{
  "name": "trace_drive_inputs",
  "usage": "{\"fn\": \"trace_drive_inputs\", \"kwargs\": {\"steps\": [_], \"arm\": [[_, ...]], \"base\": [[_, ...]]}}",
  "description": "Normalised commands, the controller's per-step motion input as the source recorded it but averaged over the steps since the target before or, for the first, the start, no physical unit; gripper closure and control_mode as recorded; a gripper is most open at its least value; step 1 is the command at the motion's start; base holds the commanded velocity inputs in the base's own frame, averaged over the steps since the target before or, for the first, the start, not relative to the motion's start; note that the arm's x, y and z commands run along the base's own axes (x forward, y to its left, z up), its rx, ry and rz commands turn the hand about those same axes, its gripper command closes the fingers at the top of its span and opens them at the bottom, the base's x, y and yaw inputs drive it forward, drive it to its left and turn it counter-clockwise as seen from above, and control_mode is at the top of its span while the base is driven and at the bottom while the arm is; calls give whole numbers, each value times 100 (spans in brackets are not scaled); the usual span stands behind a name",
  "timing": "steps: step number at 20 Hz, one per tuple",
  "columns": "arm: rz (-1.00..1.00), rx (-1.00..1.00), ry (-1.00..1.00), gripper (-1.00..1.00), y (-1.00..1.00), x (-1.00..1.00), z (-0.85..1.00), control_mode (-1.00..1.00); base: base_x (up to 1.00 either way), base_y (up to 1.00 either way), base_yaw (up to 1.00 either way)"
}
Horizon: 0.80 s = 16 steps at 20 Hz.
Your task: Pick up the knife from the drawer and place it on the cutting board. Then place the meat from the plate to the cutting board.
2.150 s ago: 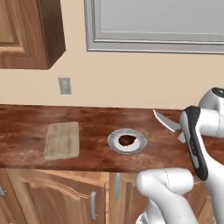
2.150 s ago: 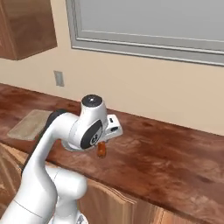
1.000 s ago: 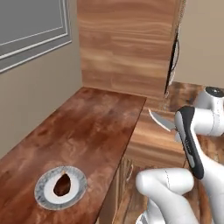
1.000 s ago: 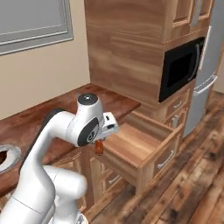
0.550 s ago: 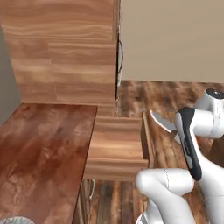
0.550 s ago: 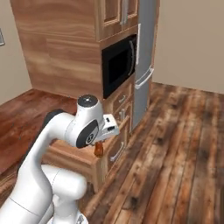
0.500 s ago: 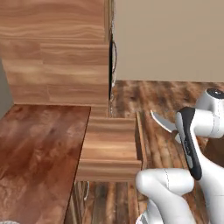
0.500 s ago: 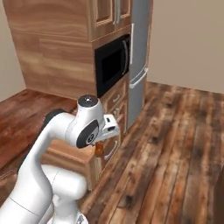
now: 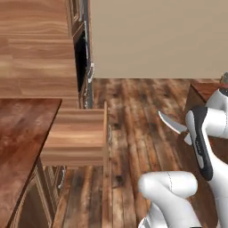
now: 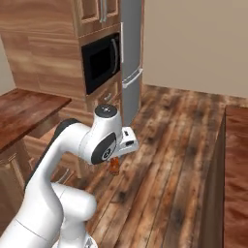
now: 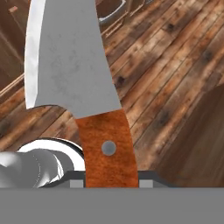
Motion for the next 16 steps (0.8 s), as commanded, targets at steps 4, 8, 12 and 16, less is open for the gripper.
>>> {"fn": "trace_drive_inputs", "kwargs": {"steps": [4, 8, 12, 16], "arm": [[0, 0, 0, 100, 0, 0, 0, 100], [0, 0, 0, 100, 0, 0, 0, 100], [0, 0, 0, 100, 0, 0, 0, 100], [0, 0, 0, 100, 0, 0, 0, 100]], "base": [[-100, 58, 0], [-100, 100, 7], [-30, 100, 29], [27, 65, 54]]}}
